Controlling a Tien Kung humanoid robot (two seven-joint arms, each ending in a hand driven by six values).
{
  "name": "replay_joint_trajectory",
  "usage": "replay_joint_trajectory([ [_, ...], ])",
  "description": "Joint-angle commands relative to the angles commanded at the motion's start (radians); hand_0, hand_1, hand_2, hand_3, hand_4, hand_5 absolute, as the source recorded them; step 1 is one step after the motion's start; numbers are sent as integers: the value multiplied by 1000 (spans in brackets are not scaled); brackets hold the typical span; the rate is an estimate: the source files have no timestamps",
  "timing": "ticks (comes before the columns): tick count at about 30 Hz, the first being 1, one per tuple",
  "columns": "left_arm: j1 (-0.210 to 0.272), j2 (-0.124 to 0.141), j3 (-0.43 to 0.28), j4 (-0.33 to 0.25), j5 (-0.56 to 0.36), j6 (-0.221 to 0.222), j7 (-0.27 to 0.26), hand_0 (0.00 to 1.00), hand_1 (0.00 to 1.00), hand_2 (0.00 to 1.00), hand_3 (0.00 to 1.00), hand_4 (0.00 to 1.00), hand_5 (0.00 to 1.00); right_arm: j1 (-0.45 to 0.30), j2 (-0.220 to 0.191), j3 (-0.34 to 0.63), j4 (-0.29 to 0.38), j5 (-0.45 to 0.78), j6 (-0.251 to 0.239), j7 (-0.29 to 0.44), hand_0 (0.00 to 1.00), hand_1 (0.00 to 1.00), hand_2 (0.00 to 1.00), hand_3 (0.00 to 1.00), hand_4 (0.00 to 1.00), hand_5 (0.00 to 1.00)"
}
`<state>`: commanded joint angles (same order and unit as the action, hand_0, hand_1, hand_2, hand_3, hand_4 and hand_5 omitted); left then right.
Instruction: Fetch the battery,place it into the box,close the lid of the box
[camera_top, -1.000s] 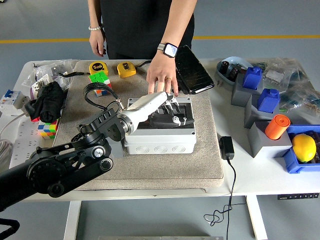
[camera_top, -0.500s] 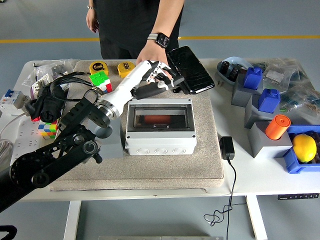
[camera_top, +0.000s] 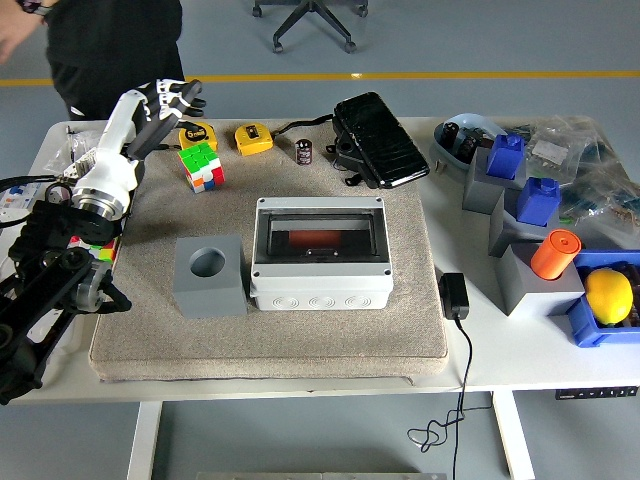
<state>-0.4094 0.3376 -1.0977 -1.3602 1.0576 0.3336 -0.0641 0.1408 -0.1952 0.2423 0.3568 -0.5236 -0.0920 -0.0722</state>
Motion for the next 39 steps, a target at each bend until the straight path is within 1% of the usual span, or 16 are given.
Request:
replay_joint_trajectory([
  [3, 21, 3, -49, 12, 0, -36, 5, 564, 624, 598, 591, 964, 688, 1, -1, 0, -1, 1, 0, 0, 735, 703, 704, 730, 998, 617],
  [4, 23, 4, -56, 13, -2, -40, 6, 477, 585, 583, 562, 951, 607, 1, -1, 0, -2, 1, 0, 0, 735, 704, 704, 729, 998, 617],
  [9, 49, 0, -103, 12, -13, -43, 0, 477, 585, 583, 562, 951, 607, 3, 3, -4, -3, 6, 1, -2, 735, 704, 704, 729, 998, 617],
  [10, 54, -1, -114, 11, -12, -44, 0, 434, 549, 561, 553, 930, 589, 4, 3, -2, -2, 5, 1, -2, 736, 704, 705, 728, 998, 617],
  [12, 68, -2, -140, 8, -16, -44, 0, 434, 549, 561, 553, 930, 589, 6, 4, 3, 1, 1, 2, -2, 736, 704, 705, 728, 998, 617],
  [15, 86, 1, -183, 1, -16, -44, 0, 434, 549, 561, 553, 930, 589, 9, 4, 5, 3, -1, 3, -2, 736, 704, 705, 728, 998, 617],
  [16, 93, 5, -196, -2, -18, -44, 0, 413, 535, 554, 550, 926, 586, 9, 4, 3, 1, 2, 3, -3, 736, 703, 705, 730, 998, 617],
  [17, 98, 9, -207, -5, -20, -44, 0, 413, 535, 554, 550, 926, 586, 9, 3, 2, -1, 4, 3, -3, 736, 703, 705, 730, 998, 617],
  [21, 109, 24, -237, -13, -22, -45, -1, 413, 535, 554, 550, 926, 586, 7, 0, -1, -6, 7, 2, -4, 736, 703, 705, 730, 998, 617],
  [22, 110, 25, -243, -14, -21, -45, 0, 395, 527, 552, 550, 929, 592, 7, 0, -2, -7, 7, 2, -4, 736, 704, 706, 729, 998, 618],
  [27, 121, 23, -275, -25, -18, -46, -1, 395, 527, 552, 550, 929, 592, 5, 2, -5, -7, 6, 3, -4, 736, 704, 706, 729, 998, 618],
  [28, 121, 23, -277, -27, -18, -46, -1, 395, 524, 549, 549, 932, 572, 6, 2, -5, -7, 5, 3, -4, 736, 704, 706, 730, 998, 618],
  [29, 121, 22, -281, -30, -17, -47, 0, 395, 524, 549, 549, 932, 572, 6, 3, -5, -5, 4, 3, -4, 736, 704, 706, 730, 998, 618],
  [39, 116, 28, -294, -38, -10, -53, 10, 391, 524, 548, 547, 915, 554, 12, 0, -6, -3, 1, 3, -4, 736, 705, 706, 729, 998, 618],
])
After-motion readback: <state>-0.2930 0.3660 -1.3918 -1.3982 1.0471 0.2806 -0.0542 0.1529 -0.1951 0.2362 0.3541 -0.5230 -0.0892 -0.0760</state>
